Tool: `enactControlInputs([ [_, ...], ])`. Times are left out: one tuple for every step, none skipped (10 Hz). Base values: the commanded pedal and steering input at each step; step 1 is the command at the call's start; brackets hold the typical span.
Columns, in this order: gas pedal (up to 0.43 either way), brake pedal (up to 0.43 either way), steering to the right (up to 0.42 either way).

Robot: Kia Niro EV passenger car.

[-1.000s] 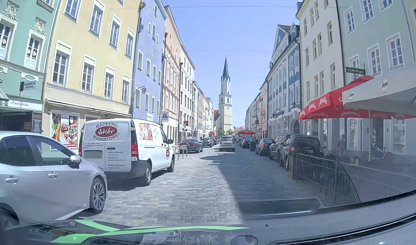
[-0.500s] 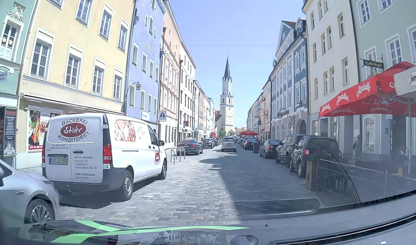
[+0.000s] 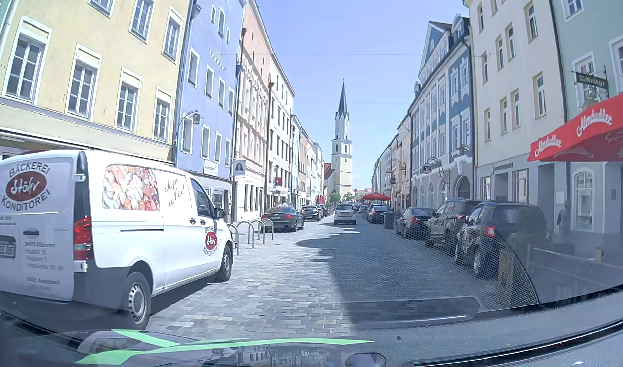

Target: Follow the waypoints while adhering to traffic rules and regulations

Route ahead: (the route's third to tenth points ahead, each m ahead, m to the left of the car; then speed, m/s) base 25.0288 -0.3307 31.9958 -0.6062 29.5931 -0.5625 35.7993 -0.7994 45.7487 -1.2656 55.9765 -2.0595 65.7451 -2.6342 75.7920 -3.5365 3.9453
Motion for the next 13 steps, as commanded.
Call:
enactControlInputs([
  [0.079,0.0,-0.01],
  [0.079,0.0,-0.01],
  [0.079,0.0,-0.008],
  [0.079,0.0,-0.006],
  [0.079,0.0,-0.006],
  [0.079,0.0,-0.008],
  [0.079,0.0,-0.008],
  [0.079,0.0,-0.008],
  [0.079,0.0,-0.008],
  [0.079,0.0,-0.007],
  [0.079,0.0,-0.008],
  [0.079,0.0,-0.007],
  [0.079,0.0,-0.008],
])
